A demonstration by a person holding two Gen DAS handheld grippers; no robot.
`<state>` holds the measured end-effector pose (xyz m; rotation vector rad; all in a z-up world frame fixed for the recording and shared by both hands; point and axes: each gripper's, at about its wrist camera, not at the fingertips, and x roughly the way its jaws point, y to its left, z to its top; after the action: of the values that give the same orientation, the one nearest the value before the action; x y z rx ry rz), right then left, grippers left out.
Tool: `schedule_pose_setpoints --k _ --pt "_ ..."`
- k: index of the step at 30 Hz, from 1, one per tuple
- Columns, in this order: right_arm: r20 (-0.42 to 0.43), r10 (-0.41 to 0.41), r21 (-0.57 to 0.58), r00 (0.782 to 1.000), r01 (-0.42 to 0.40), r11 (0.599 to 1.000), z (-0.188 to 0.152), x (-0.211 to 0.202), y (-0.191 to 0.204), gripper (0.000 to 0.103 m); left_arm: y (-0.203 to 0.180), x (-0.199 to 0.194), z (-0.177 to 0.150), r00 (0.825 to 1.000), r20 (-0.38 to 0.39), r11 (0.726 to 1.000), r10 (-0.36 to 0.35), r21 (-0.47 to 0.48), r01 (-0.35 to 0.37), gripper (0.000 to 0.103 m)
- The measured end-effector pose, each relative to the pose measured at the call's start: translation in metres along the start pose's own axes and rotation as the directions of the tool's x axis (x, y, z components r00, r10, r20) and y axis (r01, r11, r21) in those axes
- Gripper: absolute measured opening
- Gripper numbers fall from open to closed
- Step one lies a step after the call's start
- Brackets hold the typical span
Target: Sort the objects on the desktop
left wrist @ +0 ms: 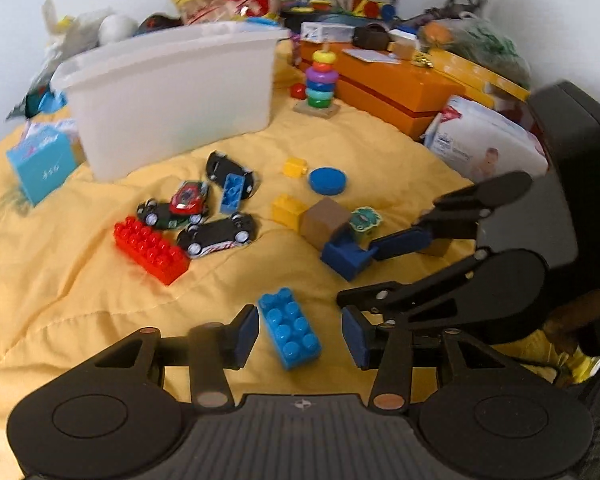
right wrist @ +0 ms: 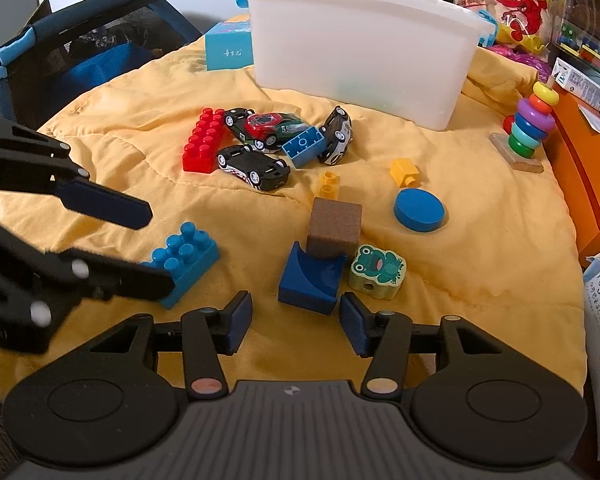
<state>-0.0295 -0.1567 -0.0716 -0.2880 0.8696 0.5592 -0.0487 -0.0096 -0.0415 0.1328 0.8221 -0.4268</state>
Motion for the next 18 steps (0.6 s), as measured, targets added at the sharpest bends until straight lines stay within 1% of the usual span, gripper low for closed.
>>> schedule_pose_setpoints --k 2,3,4,5,8,11,14,16,18 --pt "0.001 0.000 0.002 1.000 0.000 1.000 0.000 0.000 0.000 0.054 -0.006 -0.003 -0.003 0.998 0.044 0.999 0.034 0.038 -0.036 0.050" --pt "0.001 -0.001 0.001 1.000 0.001 1.000 0.000 0.000 0.000 0.054 -0.010 -0.004 -0.004 0.995 0.066 0.995 0.068 0.063 -0.072 0.050" --pt "0.001 -0.001 0.001 1.000 0.001 1.000 0.000 0.000 0.000 0.055 -0.013 -0.004 -0.005 0.993 0.075 0.991 0.093 0.090 -0.099 0.050" --pt "0.002 0.000 0.001 1.000 0.000 1.000 0.000 0.000 0.000 0.055 -0.016 -0.004 -0.005 0.992 0.065 0.987 0.105 0.116 -0.112 0.050" --pt "0.004 0.001 0.004 1.000 -0.001 1.000 -0.001 0.000 -0.001 0.055 -0.018 -0.001 -0.006 0.995 0.024 0.984 0.094 0.148 -0.096 0.050" --pt "0.004 0.002 0.004 1.000 -0.002 1.000 -0.001 0.000 -0.001 0.056 -0.019 0.001 -0.007 0.995 0.020 0.980 0.100 0.169 -0.102 0.050" --pt "0.005 0.002 0.002 1.000 -0.002 1.000 -0.001 0.000 -0.001 0.056 -0.018 0.001 -0.003 0.997 0.025 0.986 0.080 0.147 -0.082 0.050" --pt "0.010 0.001 0.007 1.000 -0.001 1.000 -0.001 -0.001 -0.002 0.055 -0.017 0.006 0.000 0.996 0.005 0.990 0.086 0.110 -0.086 0.049" --pt "0.024 -0.001 0.026 1.000 0.001 1.000 0.000 -0.003 -0.004 0.053 -0.013 0.014 0.002 0.996 -0.030 0.995 0.089 0.047 -0.087 0.046"
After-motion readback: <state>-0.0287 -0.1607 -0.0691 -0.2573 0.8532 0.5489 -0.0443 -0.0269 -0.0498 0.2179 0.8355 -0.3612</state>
